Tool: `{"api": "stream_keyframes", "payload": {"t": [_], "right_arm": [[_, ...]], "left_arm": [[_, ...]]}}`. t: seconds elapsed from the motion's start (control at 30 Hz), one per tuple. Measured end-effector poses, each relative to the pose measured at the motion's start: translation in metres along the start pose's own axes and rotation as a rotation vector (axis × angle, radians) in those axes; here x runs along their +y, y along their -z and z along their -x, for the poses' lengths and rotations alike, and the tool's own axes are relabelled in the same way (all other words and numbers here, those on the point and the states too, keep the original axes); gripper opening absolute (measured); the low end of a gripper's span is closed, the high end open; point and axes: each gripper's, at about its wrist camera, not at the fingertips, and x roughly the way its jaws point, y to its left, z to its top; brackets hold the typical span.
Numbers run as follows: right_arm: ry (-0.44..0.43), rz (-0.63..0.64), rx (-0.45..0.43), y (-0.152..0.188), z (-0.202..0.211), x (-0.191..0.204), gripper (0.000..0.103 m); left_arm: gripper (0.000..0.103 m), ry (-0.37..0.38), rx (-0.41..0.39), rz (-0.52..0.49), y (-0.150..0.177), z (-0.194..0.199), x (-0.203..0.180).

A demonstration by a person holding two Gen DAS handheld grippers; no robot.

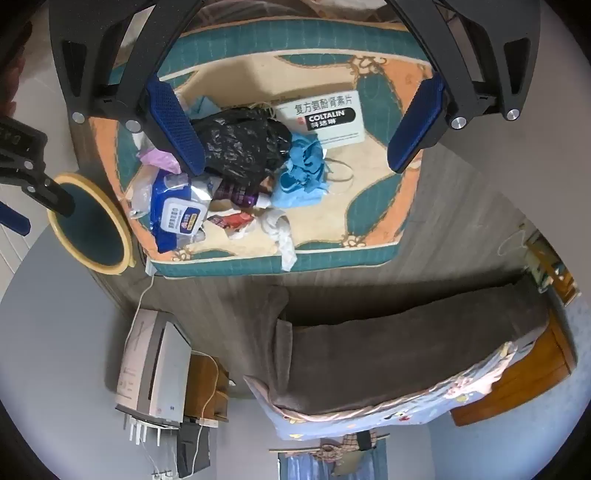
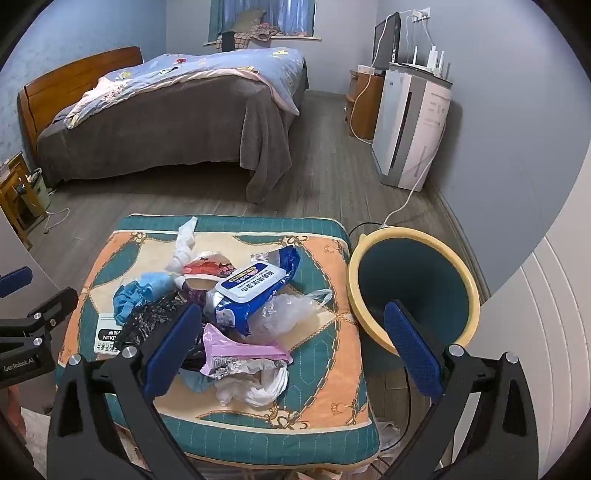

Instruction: Collect trash

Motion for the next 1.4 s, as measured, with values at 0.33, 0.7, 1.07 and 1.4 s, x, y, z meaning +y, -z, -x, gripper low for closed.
{"api": "stream_keyframes", "payload": {"t": [0.33,0.7,1.07,1.4], "right_arm": [[-0.003,-0.020,0.013,-0.0016,-0.0013,-0.0051,0.098],[-0.004,-0.005,0.020,0.0020,-0.0051,-0.0010,0.097],[-0.007,-0.006,0.032,0.0027,-0.0066,-0.0008,0.098],[-0.007,-0.004,0.033,0.0036,-0.0070,-0.0003,0.098]], "left_arm": [[0.098,0.006,0.006,0.006,0.0002,0.0002,-0.0003],[0.098,0.004,0.013,0.005,0.0008,-0.0055,0.0014],[0.098,0.003,0.013,0.002,0.0026,-0.0046,0.0014],[0.098,0.002,0.013,0.003,0.0024,-0.0048,0.0016]]}}
